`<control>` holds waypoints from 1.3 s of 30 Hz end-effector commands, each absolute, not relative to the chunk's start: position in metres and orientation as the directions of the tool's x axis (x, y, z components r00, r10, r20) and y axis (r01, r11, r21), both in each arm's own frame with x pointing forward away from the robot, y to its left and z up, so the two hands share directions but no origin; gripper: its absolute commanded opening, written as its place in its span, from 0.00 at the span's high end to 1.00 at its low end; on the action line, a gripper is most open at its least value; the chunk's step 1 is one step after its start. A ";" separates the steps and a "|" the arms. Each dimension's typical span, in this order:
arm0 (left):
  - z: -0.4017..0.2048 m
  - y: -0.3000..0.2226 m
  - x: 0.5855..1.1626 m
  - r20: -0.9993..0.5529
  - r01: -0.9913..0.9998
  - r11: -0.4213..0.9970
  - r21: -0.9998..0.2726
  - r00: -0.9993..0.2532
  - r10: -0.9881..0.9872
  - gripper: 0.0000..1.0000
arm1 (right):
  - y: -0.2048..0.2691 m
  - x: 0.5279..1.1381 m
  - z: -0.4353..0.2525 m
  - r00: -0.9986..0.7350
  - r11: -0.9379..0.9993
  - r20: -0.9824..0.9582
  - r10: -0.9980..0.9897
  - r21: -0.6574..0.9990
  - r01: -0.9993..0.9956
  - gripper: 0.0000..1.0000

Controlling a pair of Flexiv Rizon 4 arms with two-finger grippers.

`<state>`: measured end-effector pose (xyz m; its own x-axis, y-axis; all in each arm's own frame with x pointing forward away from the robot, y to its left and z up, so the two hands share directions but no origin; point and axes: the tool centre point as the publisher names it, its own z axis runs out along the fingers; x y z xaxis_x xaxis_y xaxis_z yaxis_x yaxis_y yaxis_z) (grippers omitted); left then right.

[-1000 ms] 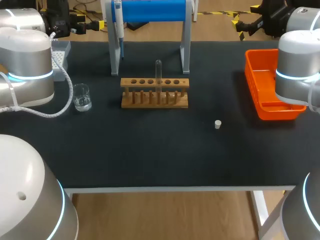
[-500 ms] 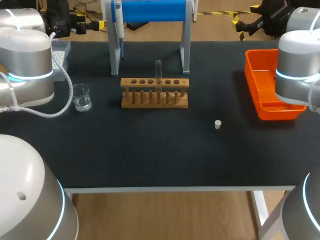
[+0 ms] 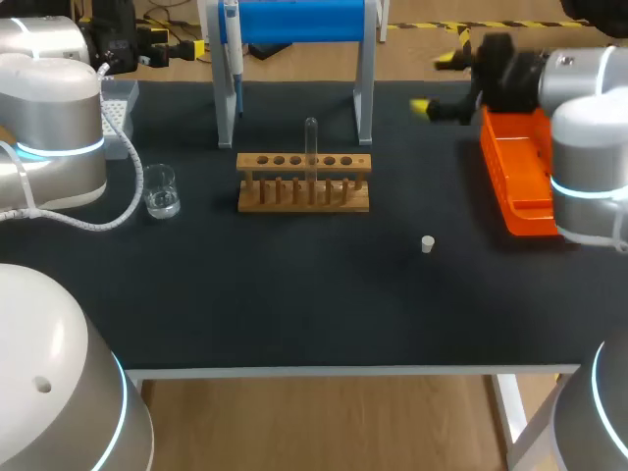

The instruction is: Invert the test tube, pick up the pipette, mount the tip to pipette, aspirate from beaker and dispense into the tube, eject the tip, return the pipette, and cap with the stopper.

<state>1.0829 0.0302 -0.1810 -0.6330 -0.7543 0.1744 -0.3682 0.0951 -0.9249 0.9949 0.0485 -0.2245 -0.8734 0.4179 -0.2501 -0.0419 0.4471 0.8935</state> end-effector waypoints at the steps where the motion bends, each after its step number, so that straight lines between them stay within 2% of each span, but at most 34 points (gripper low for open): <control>1: -0.182 0.030 1.083 0.173 -0.366 0.094 -0.926 -0.632 -0.755 0.00 | 0.050 0.959 -0.236 -0.929 0.436 -0.256 0.267 0.892 -0.120 0.00; 9: -0.182 0.030 1.083 0.173 -0.366 0.094 -0.926 -0.632 -0.755 0.00 | 0.090 0.922 -0.259 -0.962 0.360 -0.236 0.137 0.917 -0.174 0.00; 16: -0.182 0.030 1.083 0.173 -0.366 0.094 -0.926 -0.632 -0.755 0.00 | 0.125 0.913 -0.269 -0.955 0.354 -0.265 0.133 0.913 -0.204 0.00; 32: -0.182 0.030 1.083 0.173 -0.366 0.094 -0.926 -0.632 -0.755 0.00 | 0.125 0.913 -0.269 -0.955 0.354 -0.265 0.133 0.913 -0.204 0.00; 39: -0.209 -0.023 1.011 0.083 -0.305 0.193 -0.933 -0.702 -0.707 0.00 | 0.125 0.913 -0.269 -0.955 0.354 -0.265 0.133 0.913 -0.204 0.00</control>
